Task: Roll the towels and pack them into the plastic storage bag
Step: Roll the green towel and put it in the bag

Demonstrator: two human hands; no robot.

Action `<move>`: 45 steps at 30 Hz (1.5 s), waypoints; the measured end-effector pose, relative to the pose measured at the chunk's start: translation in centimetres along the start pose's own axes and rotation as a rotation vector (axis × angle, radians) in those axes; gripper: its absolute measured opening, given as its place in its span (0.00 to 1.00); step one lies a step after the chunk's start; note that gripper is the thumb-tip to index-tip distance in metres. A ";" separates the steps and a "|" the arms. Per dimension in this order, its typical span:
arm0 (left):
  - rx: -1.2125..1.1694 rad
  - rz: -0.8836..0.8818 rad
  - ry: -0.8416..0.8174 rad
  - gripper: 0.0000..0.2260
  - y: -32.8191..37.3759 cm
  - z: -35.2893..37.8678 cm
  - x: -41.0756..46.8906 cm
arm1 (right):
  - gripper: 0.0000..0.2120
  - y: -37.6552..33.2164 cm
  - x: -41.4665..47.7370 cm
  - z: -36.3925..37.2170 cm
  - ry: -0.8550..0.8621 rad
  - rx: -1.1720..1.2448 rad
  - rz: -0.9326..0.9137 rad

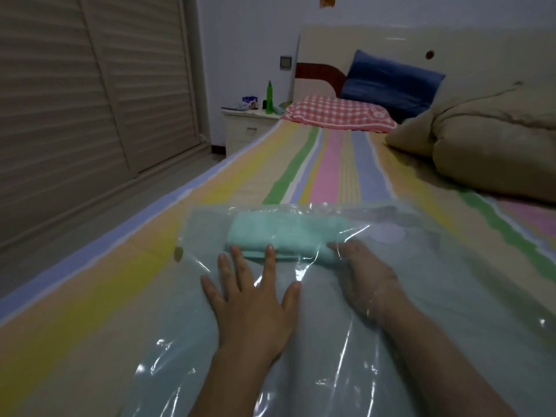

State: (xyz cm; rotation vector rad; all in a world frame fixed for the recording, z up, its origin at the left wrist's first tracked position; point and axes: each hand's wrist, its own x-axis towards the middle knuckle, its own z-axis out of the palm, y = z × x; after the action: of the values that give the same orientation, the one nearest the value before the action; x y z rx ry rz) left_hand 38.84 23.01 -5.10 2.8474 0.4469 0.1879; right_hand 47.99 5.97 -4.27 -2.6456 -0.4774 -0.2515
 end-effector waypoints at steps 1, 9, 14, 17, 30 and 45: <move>-0.004 -0.003 0.008 0.31 -0.1 0.1 0.0 | 0.22 -0.3 0.6 0.1 -0.081 -0.054 -0.040; -0.036 0.000 0.008 0.39 0.1 -0.2 0.0 | 0.22 -2.4 3.9 0.7 -0.106 0.224 -0.126; -0.044 -0.008 -0.035 0.39 0.1 -0.6 0.1 | 0.26 -4.6 5.2 0.8 -0.026 0.349 -0.072; -0.048 0.014 -0.056 0.39 0.3 -0.4 0.2 | 0.23 -4.1 4.4 1.4 -0.054 0.373 -0.035; 0.050 0.006 -0.033 0.29 -2.1 -1.9 2.9 | 0.29 -1.4 3.8 0.0 -0.015 0.082 0.386; 0.045 -0.024 -0.035 0.30 -1.9 -0.4 3.0 | 0.19 -4.0 6.0 2.5 0.037 -0.371 0.024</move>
State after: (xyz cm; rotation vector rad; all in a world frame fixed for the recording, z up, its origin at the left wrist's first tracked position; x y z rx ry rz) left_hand 41.09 25.83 -4.94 2.8830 0.4833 0.1246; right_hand 52.27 12.20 -3.50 -2.9977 -0.4204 -0.4160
